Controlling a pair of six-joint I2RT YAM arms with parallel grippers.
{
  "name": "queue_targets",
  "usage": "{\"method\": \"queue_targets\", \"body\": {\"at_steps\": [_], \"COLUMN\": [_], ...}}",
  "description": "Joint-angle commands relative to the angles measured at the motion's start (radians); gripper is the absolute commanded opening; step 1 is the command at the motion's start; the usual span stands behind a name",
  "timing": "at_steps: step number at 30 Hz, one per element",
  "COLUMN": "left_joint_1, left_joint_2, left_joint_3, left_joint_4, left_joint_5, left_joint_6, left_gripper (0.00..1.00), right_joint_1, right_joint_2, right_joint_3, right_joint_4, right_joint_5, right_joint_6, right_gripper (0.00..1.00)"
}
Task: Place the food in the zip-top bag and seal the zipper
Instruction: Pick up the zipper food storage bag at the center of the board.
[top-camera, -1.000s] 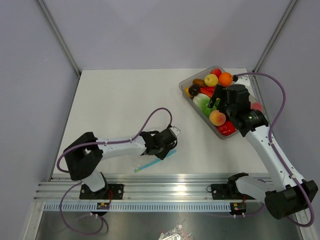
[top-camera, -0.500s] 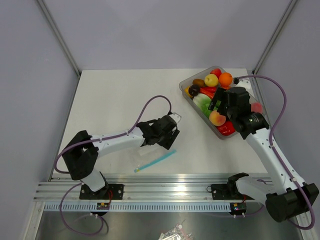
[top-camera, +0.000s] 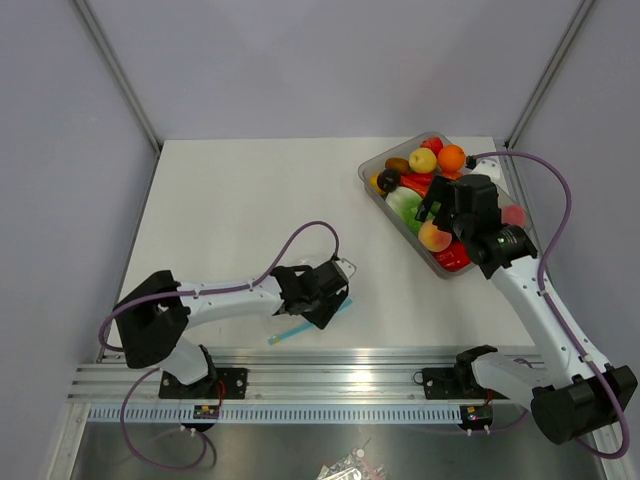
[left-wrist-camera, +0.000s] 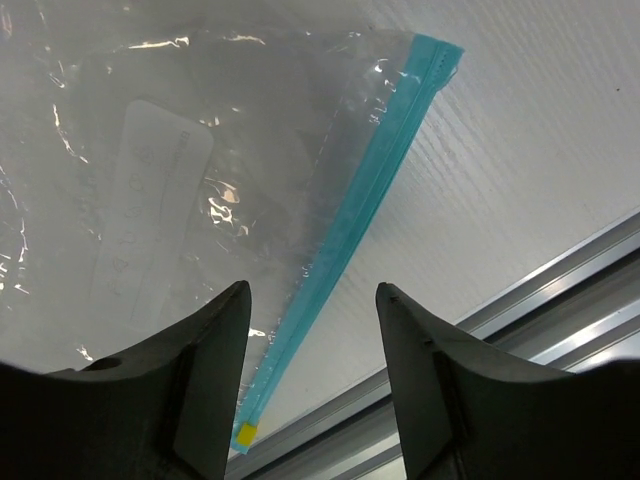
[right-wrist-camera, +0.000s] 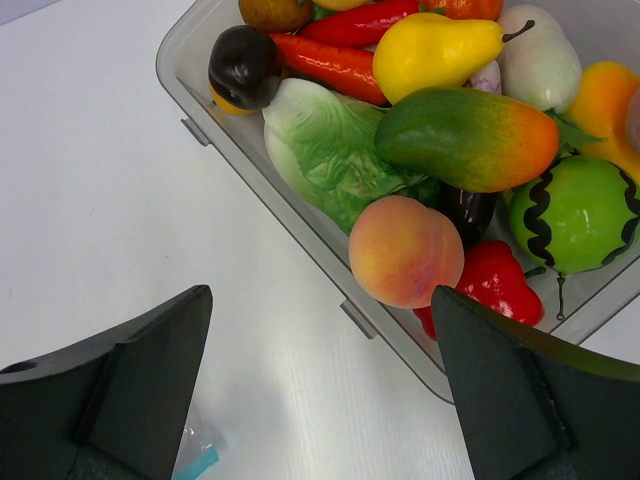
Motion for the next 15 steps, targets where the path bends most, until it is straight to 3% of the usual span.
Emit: {"method": "queue_targets", "body": {"at_steps": [1, 13, 15], "left_joint_1": [0.004, 0.004, 0.004], "left_joint_2": [0.016, 0.082, 0.085], "left_joint_3": [-0.013, 0.000, 0.007], "left_joint_4": [0.053, 0.062, 0.064], "left_joint_5": [-0.032, -0.063, -0.066], "left_joint_6": [-0.011, 0.003, 0.003], "left_gripper": [0.54, 0.43, 0.34], "right_joint_1": [0.010, 0.009, 0.010], "right_joint_2": [-0.001, 0.004, 0.005], "right_joint_3": [0.008, 0.010, 0.010], "right_joint_4": [0.028, 0.034, 0.034], "right_joint_5": [-0.009, -0.007, -0.010], "right_joint_6": [0.011, 0.014, 0.014], "right_gripper": [0.99, 0.99, 0.99]}}
